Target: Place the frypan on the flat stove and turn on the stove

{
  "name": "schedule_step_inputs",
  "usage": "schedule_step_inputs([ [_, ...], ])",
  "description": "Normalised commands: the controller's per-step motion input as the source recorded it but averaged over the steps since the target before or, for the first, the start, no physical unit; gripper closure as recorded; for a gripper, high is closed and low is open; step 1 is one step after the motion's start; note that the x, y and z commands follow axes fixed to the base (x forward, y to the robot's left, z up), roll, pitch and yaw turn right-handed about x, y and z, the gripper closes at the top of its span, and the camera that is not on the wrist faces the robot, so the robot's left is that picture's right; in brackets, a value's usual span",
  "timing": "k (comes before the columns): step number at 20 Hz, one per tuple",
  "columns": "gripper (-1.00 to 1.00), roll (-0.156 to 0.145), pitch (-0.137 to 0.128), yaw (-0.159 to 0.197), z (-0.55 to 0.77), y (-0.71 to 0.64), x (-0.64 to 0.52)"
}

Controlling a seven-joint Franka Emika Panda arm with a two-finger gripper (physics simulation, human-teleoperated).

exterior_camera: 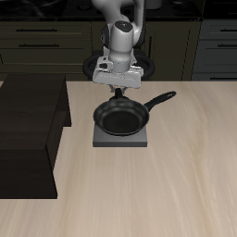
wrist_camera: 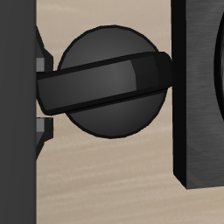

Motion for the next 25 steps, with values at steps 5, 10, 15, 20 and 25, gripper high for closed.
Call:
schedule_step_inputs([
  [5, 1.0, -0.014, -0.01, 0.046, 0.08, -0.13, 0.06],
  [10, 1.0, -0.009, -0.005, 0.054, 0.18, -0.17, 0.17],
  [15, 1.0, -0.016, -0.004, 0.019, 0.14, -0.1, 0.1],
  [20, 1.0, -0.049, -0.059, 0.026, 0.25, -0.25, 0.09],
  [25, 1.0, -0.035, 0.003, -0.001, 0.13, -0.17, 0.01],
])
